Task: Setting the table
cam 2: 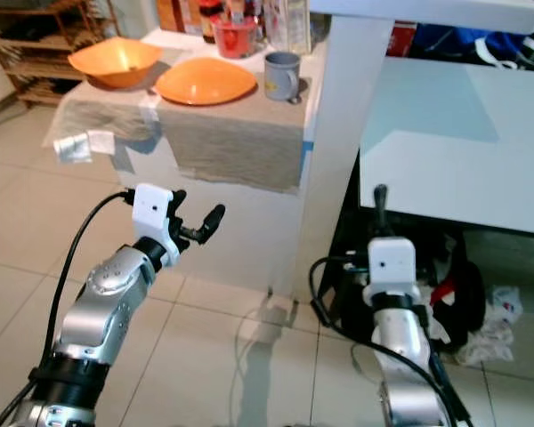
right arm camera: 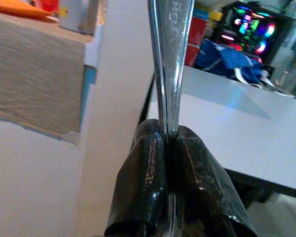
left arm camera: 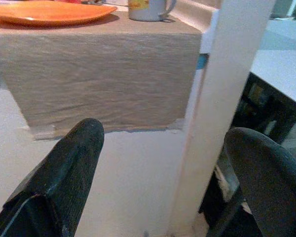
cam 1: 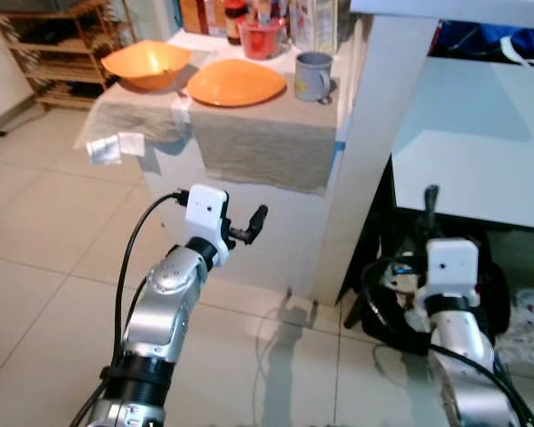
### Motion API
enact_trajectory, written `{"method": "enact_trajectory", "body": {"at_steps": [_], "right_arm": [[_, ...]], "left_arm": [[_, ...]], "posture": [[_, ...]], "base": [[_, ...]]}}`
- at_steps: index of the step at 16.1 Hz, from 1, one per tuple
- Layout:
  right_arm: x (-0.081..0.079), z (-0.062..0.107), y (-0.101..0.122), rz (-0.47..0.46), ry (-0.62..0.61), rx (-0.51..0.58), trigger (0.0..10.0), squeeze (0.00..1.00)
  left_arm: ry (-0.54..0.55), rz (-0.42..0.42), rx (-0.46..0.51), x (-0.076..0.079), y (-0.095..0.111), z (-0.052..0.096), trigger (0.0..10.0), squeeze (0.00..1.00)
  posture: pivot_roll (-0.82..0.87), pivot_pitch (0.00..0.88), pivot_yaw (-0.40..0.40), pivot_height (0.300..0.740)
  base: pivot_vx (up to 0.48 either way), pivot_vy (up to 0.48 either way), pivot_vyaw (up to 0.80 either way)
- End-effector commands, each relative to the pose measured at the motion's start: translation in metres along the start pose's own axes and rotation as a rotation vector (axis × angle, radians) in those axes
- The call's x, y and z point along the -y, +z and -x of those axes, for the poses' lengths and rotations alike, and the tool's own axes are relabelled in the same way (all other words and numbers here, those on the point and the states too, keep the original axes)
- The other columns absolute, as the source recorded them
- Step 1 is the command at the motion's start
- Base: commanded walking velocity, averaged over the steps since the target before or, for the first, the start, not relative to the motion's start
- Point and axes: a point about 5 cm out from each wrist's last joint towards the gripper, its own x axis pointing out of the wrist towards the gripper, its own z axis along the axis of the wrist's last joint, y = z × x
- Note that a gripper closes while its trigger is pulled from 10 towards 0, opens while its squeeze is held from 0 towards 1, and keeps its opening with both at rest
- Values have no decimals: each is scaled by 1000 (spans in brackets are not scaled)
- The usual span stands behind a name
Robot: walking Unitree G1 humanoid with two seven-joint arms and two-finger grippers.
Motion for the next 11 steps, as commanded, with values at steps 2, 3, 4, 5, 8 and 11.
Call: {"method": "enact_trajectory", "body": {"at_steps": [2,3,4,5,8,11], "right_arm": [[1,-5,4,3,15,17,0,0],[1,-6,4,7,19,21,0,0],[2,-7,4,13,14,18,0,0],[3,-8,4,18,11,18,0,0],[3,-9,7,24,24,37,0,0],[1,-11,6,1,37,22,0,0]], "left_arm": [[-29,-15,35,7,11,-7,10000,0],[-28,-10,38,5,13,-9,10000,0],[-27,-14,38,4,14,-9,10000,0],[-27,-15,39,4,14,-9,10000,0],[-62,-24,46,7,14,-11,10000,0],[-61,-26,50,5,15,-14,10000,0]], "posture": [[-53,9,30,740],[-52,7,31,740],[-49,2,29,740],[-48,0,28,740],[-55,0,20,740],[-50,0,22,740]], "base": [[0,-471,0],[0,-469,0],[0,-469,0],[0,-469,0],[0,-466,0],[0,-461,-267]]}}
